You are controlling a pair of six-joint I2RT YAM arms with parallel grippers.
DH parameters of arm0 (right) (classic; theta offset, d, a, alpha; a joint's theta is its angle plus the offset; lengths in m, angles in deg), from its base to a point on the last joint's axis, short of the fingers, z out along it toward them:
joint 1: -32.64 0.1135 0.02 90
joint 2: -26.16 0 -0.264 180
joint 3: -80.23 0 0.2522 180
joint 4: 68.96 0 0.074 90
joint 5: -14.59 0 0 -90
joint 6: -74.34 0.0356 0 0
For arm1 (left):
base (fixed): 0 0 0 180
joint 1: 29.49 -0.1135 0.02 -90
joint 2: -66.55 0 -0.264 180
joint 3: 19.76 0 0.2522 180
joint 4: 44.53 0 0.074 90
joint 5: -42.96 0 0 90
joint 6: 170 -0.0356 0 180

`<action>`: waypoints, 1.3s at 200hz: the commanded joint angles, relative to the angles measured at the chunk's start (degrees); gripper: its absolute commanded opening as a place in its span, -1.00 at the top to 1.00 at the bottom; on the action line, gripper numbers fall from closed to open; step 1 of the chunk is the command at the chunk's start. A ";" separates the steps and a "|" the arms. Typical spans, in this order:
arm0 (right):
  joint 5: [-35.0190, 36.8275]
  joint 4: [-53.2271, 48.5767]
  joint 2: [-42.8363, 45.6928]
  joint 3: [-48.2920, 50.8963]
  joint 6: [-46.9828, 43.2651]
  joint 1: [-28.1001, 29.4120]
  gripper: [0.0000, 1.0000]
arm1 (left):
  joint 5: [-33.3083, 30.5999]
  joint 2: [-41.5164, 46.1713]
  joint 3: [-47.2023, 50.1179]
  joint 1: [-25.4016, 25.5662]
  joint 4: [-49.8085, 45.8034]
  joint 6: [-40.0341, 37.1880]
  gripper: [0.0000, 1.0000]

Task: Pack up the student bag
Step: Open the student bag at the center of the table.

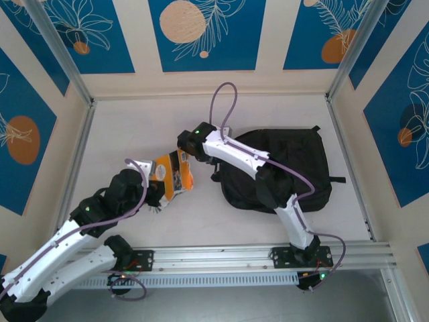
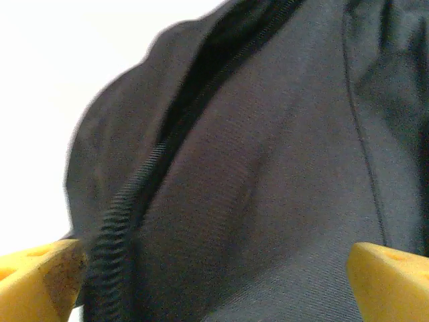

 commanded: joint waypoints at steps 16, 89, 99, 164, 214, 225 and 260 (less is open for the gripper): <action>3.45 -3.71 5.34 4.66 2.06 -1.63 -0.80 | -0.54 0.75 -0.55 -0.62 3.32 0.48 1.00; -2.10 12.45 18.18 16.43 -8.40 -2.37 0.35 | 0.51 0.14 -1.08 -0.78 3.46 1.00 1.00; -3.65 15.29 19.77 18.32 -10.71 -2.52 0.57 | 0.52 0.19 -1.06 -0.76 3.37 1.05 1.00; -26.85 38.75 38.44 34.17 -31.61 -7.39 1.00 | 8.26 -1.23 -2.04 -0.79 5.27 2.37 1.00; -57.79 46.22 51.09 40.96 -43.57 -19.24 1.00 | 21.16 -3.92 -4.66 -0.79 11.29 7.20 1.00; -64.39 45.57 50.96 40.00 -45.92 -20.57 1.00 | 21.68 -4.08 -5.54 -0.80 11.23 7.87 1.00; -74.94 41.01 49.07 34.17 -52.31 -20.61 1.00 | 23.31 -3.64 -7.31 -0.80 11.43 10.63 1.00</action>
